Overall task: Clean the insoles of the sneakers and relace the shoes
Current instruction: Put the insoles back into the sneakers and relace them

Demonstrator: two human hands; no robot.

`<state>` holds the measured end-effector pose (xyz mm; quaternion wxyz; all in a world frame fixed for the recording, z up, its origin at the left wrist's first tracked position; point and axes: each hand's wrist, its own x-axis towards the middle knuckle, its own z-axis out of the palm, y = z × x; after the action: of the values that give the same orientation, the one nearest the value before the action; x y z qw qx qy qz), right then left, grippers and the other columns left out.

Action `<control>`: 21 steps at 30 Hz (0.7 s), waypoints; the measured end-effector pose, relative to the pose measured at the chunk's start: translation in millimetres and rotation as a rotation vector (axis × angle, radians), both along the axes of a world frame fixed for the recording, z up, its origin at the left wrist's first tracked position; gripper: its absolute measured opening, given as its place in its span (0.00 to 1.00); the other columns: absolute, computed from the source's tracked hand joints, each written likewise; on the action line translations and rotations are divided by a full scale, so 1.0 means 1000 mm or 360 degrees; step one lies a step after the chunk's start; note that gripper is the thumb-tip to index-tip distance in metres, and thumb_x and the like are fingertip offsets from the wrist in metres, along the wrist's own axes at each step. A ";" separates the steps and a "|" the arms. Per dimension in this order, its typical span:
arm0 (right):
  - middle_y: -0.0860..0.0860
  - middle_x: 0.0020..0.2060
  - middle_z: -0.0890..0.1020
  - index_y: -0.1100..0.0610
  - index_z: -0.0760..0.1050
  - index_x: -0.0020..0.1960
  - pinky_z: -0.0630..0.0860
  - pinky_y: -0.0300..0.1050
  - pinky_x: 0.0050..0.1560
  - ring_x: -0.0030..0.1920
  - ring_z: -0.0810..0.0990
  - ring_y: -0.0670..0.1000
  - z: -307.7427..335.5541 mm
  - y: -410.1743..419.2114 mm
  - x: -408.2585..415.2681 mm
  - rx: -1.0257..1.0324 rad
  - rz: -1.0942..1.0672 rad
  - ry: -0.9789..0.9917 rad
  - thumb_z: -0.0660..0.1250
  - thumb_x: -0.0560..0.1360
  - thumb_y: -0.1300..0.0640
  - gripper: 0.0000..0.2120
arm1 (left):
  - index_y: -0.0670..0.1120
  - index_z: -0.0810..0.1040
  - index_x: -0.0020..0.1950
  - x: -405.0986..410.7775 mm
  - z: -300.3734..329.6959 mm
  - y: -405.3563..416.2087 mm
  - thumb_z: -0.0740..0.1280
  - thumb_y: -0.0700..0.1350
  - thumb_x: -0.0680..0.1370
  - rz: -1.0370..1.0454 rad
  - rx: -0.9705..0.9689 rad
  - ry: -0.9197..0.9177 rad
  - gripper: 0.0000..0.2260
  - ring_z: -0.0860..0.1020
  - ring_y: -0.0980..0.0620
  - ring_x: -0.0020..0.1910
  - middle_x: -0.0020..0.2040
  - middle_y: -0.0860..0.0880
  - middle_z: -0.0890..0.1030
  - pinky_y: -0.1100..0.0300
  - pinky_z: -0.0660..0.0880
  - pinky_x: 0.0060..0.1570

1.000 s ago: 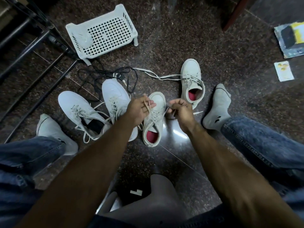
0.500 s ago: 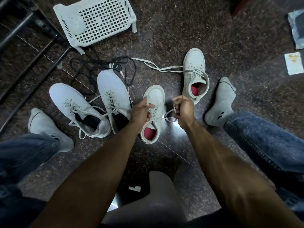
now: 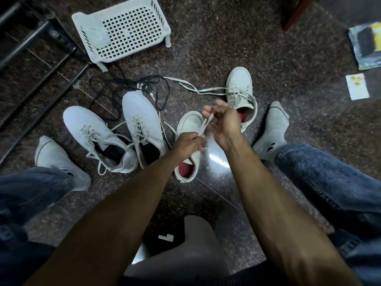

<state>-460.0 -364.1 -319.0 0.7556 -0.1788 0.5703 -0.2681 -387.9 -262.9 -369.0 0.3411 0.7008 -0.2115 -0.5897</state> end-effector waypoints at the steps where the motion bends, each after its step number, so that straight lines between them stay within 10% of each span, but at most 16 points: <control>1: 0.55 0.39 0.82 0.57 0.69 0.58 0.75 0.41 0.36 0.35 0.80 0.51 -0.004 -0.001 -0.004 -0.0114 0.0057 0.0116 0.56 0.76 0.68 0.14 | 0.45 0.78 0.39 0.002 0.001 0.000 0.63 0.39 0.79 0.0048 0.0022 0.0040 0.10 0.74 0.63 0.24 0.27 0.53 0.79 0.68 0.67 0.28; 6: 0.52 0.42 0.80 0.58 0.72 0.56 0.81 0.54 0.48 0.41 0.81 0.53 -0.042 0.012 -0.031 -0.0742 0.0816 0.0865 0.62 0.70 0.72 0.17 | 0.45 0.79 0.43 0.010 0.001 0.003 0.59 0.46 0.82 0.0114 0.0170 0.0128 0.12 0.72 0.55 0.28 0.36 0.47 0.81 0.67 0.62 0.23; 16: 0.47 0.30 0.83 0.56 0.81 0.37 0.79 0.45 0.37 0.31 0.80 0.45 -0.057 0.031 -0.041 -0.0852 0.1265 0.0603 0.70 0.73 0.68 0.10 | 0.43 0.78 0.43 0.014 0.002 0.006 0.64 0.43 0.80 0.0336 0.0189 0.0183 0.07 0.77 0.51 0.31 0.35 0.45 0.78 0.63 0.72 0.27; 21: 0.59 0.32 0.79 0.69 0.79 0.49 0.75 0.41 0.28 0.27 0.74 0.53 -0.036 0.026 -0.055 -0.0432 0.1529 0.0481 0.61 0.75 0.74 0.09 | 0.37 0.81 0.45 0.014 0.003 0.012 0.65 0.39 0.78 0.0673 0.0168 0.0370 0.08 0.72 0.50 0.28 0.39 0.41 0.77 0.64 0.69 0.23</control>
<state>-515.2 -338.2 -355.3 0.6727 -0.5533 0.4868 0.0662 -374.0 -251.2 -365.9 0.4420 0.6738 0.0117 -0.5920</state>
